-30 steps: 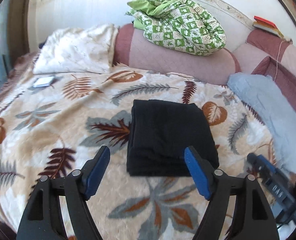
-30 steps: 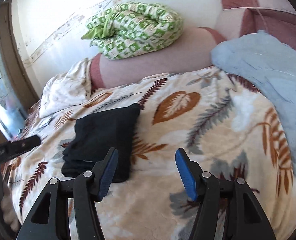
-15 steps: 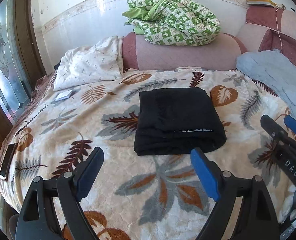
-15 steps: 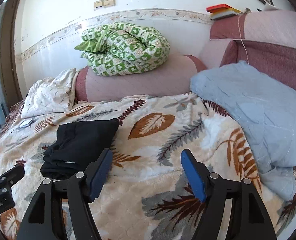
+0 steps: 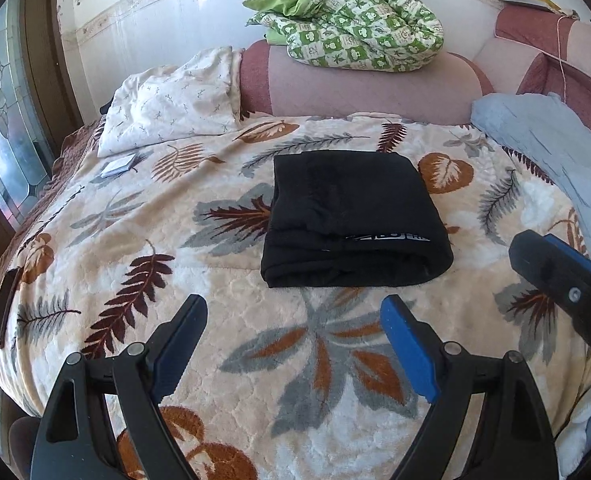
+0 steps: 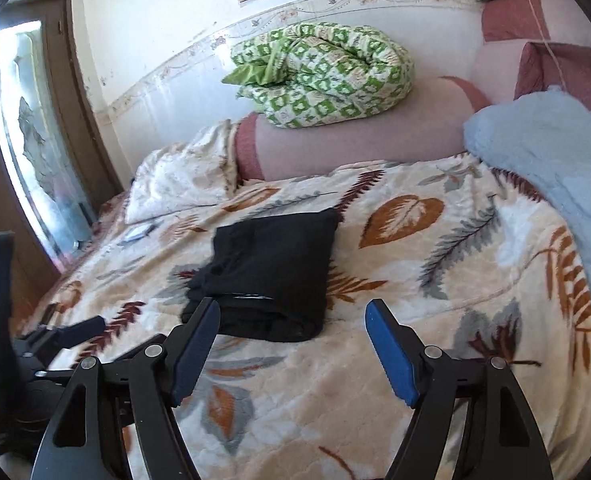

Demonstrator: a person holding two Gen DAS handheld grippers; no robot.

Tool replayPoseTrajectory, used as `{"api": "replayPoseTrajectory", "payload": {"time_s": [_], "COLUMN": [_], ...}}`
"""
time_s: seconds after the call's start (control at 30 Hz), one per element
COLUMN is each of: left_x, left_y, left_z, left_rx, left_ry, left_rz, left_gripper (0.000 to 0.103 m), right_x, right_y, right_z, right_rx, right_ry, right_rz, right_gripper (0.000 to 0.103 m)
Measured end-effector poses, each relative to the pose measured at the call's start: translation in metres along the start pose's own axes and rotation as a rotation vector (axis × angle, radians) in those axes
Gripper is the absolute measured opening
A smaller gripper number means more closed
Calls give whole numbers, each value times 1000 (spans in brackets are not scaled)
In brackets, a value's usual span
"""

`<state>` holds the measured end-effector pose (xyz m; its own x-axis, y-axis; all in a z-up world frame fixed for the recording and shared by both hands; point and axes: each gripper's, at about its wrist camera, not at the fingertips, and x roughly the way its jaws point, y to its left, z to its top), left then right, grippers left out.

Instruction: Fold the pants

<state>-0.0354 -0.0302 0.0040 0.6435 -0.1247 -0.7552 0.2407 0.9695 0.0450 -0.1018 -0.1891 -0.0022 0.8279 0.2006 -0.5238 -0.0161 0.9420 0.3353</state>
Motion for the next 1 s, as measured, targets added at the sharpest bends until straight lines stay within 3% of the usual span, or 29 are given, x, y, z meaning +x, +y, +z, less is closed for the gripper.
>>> {"api": "replayPoseTrajectory", "payload": {"time_s": [0.07, 0.2, 0.4, 0.6, 1.0], "left_x": [0, 2, 2, -1, 0], "left_y": [2, 3, 7, 9, 8], "left_z": [1, 0, 0, 0, 0], "left_rx": [-8, 5, -33, -49, -45], "left_ry": [-2, 4, -1, -14, -13], "left_rz": [2, 34, 13, 11, 7], "left_gripper": [88, 88, 88, 88, 88], "right_x": [-2, 8, 28, 34, 40], "right_y": [8, 21, -7, -29, -38], "right_z": [1, -6, -13, -13, -16], "right_rx": [-26, -111, 4, 65, 78], "right_ry": [11, 53, 151, 157, 166], "right_rz": [56, -20, -77, -152, -204], "right_gripper": [80, 80, 80, 80, 81]}}
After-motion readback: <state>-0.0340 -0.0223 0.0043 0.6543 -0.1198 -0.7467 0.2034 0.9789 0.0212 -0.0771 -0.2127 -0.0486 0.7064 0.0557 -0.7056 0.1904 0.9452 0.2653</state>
